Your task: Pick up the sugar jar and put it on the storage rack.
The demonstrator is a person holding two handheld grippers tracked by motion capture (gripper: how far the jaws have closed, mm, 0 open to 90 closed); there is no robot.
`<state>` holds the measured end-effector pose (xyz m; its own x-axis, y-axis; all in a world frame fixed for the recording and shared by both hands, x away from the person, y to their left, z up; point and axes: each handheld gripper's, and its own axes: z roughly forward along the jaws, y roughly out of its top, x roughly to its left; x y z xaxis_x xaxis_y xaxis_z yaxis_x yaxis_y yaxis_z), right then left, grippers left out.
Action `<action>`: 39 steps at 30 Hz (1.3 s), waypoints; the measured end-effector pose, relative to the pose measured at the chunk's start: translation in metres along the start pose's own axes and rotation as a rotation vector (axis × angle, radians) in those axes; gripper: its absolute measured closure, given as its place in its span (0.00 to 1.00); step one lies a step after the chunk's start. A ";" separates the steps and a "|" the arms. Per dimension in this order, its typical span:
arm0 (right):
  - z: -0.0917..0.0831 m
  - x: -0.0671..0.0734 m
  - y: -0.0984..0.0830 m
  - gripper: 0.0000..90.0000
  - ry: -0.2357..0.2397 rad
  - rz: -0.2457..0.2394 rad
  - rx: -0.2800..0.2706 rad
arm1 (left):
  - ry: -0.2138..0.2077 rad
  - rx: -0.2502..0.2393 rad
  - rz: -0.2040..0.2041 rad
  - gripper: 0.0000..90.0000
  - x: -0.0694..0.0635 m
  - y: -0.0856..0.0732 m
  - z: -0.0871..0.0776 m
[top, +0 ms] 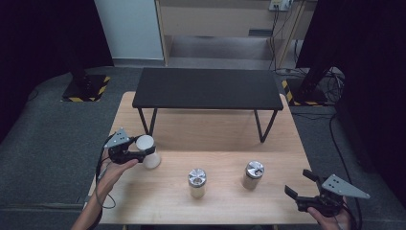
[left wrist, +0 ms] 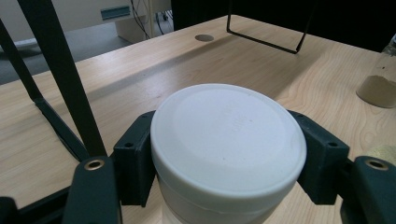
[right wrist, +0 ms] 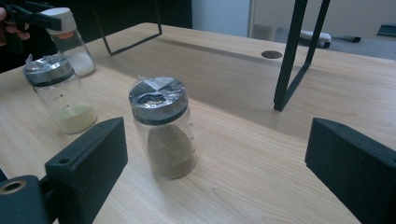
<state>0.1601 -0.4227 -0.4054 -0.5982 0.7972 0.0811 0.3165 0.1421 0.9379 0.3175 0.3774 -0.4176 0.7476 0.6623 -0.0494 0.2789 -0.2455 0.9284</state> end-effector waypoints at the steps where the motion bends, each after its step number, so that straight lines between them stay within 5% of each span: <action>1: 0.000 0.000 0.000 0.07 0.000 0.000 0.000 | 0.000 -0.003 -0.001 0.35 0.000 -0.001 0.000; 18: 0.000 0.000 0.000 0.07 0.001 0.002 -0.001 | -0.031 0.012 0.006 0.36 0.002 0.013 -0.002; 39: 0.000 -0.001 -0.001 0.07 0.002 0.006 -0.003 | -0.158 0.063 0.097 0.36 0.006 0.084 0.008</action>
<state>0.1605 -0.4232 -0.4061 -0.5978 0.7968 0.0879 0.3178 0.1349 0.9385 0.3496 0.3550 -0.3425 0.8567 0.5153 -0.0221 0.2340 -0.3501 0.9070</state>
